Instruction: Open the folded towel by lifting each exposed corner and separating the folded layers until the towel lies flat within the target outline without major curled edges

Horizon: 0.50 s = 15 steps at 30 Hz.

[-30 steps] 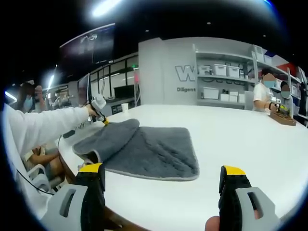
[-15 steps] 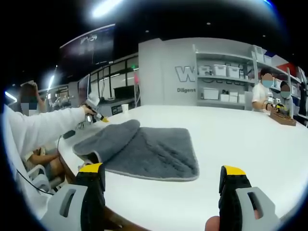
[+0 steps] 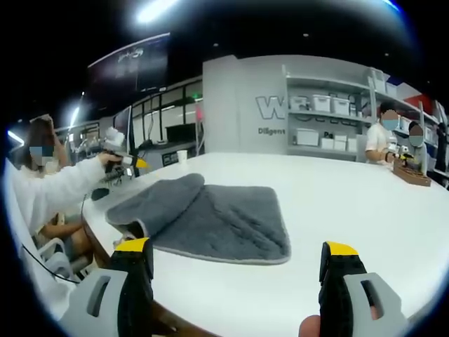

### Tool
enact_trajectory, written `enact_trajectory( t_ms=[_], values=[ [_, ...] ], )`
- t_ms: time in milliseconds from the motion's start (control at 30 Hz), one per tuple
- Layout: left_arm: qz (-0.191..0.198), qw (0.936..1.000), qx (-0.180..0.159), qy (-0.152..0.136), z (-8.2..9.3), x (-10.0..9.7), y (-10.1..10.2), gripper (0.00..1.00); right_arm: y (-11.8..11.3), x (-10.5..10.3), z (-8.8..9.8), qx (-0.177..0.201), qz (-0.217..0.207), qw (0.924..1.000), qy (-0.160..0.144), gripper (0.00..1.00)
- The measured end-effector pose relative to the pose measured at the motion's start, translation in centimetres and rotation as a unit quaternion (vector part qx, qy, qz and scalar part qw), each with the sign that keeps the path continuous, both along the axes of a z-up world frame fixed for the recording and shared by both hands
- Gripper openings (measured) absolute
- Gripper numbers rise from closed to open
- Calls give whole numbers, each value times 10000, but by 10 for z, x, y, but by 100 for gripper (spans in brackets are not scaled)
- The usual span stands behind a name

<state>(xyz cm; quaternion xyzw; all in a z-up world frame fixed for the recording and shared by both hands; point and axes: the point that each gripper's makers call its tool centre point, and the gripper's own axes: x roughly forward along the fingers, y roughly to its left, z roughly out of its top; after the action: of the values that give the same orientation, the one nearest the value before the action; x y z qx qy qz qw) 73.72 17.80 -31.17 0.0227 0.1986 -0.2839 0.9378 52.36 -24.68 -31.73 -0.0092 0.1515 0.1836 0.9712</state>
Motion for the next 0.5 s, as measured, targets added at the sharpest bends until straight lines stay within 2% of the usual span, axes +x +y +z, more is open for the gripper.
enact_trajectory(
  t_ms=[167,200,267,400,433,467,500],
  values=[
    [-283,9968,-601,-454,15,-49,-26,39,4,1,-2,-71,15,10000,35,99],
    [-299,9958,-606,-612,17,-57,-28,40,5,1,-3,-82,24,10000,44,99],
    [-380,9954,-565,-673,15,-78,-34,42,8,1,-4,-105,10,9999,58,99],
    [-549,9928,-701,-803,20,-105,-44,57,16,3,-8,-169,71,9998,122,99],
    [-574,9917,-821,-801,23,-111,-46,60,18,5,-9,-183,87,9997,134,99],
    [-515,9892,-1079,-846,29,-115,-47,63,20,7,-11,-207,101,9996,156,99],
    [-557,9856,-1216,-1033,36,-119,-49,67,23,8,-13,-209,121,9995,187,98]
  ],
)
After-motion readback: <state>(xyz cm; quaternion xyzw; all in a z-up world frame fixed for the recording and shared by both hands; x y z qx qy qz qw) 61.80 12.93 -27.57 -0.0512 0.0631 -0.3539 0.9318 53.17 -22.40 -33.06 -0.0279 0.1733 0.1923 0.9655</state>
